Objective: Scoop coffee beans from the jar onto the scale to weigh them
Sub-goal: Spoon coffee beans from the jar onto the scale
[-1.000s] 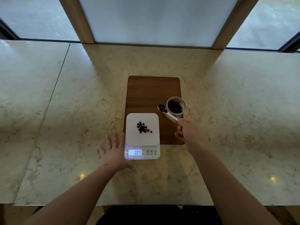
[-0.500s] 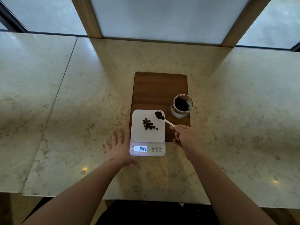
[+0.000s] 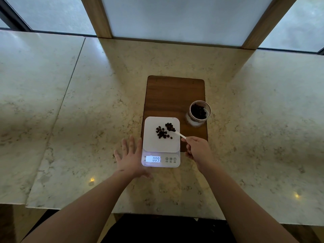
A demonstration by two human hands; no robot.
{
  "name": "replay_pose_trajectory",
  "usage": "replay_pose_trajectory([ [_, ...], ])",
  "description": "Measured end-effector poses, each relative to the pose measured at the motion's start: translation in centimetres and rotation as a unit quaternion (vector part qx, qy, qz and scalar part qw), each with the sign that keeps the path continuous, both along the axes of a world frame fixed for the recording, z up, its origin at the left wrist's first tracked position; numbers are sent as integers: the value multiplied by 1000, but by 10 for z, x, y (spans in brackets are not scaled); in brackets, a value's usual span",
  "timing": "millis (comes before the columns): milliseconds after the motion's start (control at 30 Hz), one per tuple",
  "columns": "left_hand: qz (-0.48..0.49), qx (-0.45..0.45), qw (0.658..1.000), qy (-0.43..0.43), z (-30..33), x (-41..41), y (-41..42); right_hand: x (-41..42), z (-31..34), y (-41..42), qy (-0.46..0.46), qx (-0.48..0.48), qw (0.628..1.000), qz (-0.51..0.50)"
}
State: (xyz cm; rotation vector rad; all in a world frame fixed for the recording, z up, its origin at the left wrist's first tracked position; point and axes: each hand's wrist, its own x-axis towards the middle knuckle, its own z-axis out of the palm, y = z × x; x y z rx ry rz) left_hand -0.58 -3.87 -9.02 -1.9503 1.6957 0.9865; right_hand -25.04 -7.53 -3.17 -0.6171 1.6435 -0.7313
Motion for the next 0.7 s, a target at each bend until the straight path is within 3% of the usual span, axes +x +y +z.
replay_pose_trajectory([
  [700, -2, -7, 1000, -2, 8, -2, 0, 5, -5, 1, 83, -47, 994, 60],
])
